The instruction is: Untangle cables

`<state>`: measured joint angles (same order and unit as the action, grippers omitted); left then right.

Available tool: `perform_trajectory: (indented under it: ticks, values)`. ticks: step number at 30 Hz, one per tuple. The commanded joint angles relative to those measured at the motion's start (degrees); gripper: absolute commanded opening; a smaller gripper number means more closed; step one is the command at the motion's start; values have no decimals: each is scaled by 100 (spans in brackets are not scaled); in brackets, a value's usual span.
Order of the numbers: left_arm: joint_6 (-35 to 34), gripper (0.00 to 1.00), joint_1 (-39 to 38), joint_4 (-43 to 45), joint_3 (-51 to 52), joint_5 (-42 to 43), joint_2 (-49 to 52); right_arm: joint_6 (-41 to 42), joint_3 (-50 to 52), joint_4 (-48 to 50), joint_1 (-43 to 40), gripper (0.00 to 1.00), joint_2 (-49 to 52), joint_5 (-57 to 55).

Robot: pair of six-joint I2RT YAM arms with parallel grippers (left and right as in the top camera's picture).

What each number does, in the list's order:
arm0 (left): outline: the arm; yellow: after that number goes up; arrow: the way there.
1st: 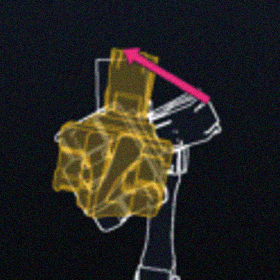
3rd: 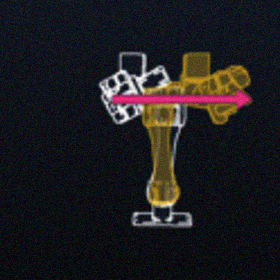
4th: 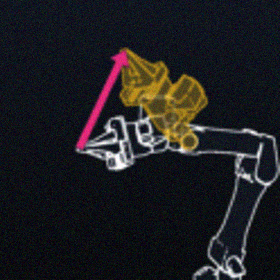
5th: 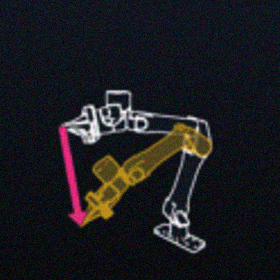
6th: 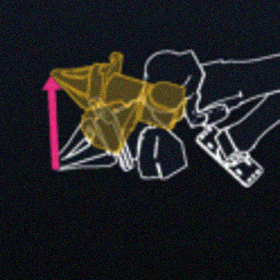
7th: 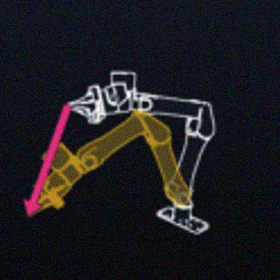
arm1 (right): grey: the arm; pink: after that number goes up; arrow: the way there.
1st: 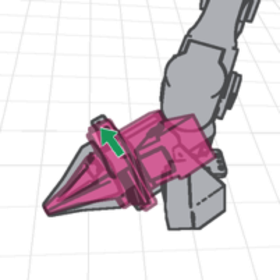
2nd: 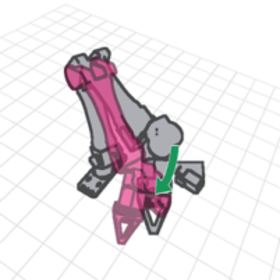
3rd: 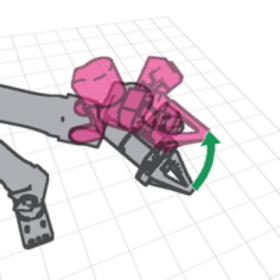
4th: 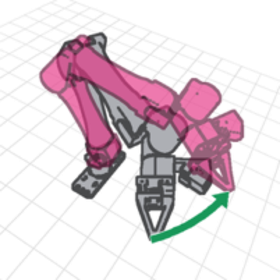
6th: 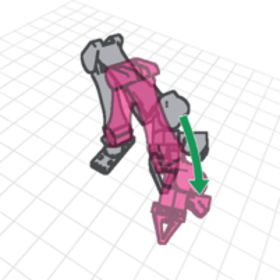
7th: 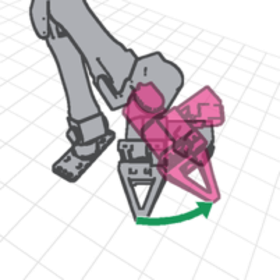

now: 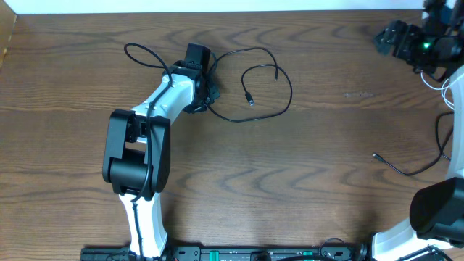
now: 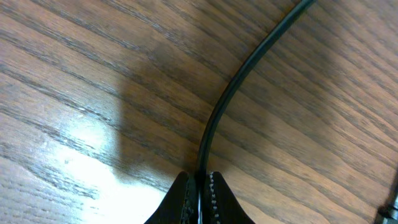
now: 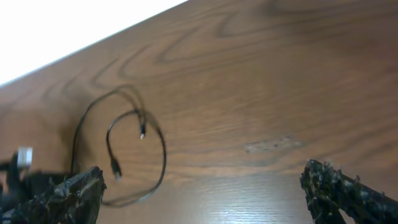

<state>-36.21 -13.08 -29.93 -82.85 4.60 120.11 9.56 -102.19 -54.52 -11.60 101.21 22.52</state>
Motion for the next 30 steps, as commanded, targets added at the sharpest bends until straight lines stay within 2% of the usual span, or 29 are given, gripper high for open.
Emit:
perform_trajectory:
  ticks: [1,6,10,12,19,22,30]
  values:
    - [-9,7,9,7,2,254,-577,-863,-13,-50,289,98,-48,529]
    - [-66,8,9,26,0,861,-1578,-1939,-13,-142,782,98,-48,1373]
    - [-529,8,9,20,2,999,-2312,-2601,-13,-155,1246,98,-48,2000]
    - [-772,8,7,0,2,999,-2632,-2638,-13,-85,1443,91,-48,2131]
    - [-1725,8,9,-146,2,1049,-3209,-2977,-13,238,2044,90,-46,3241]
    - [-2092,8,9,-144,2,1309,-3250,-3001,-11,367,2332,83,-46,3241]
    - [-3307,8,9,-122,2,1967,-3252,-2975,-11,726,2962,79,177,3252]
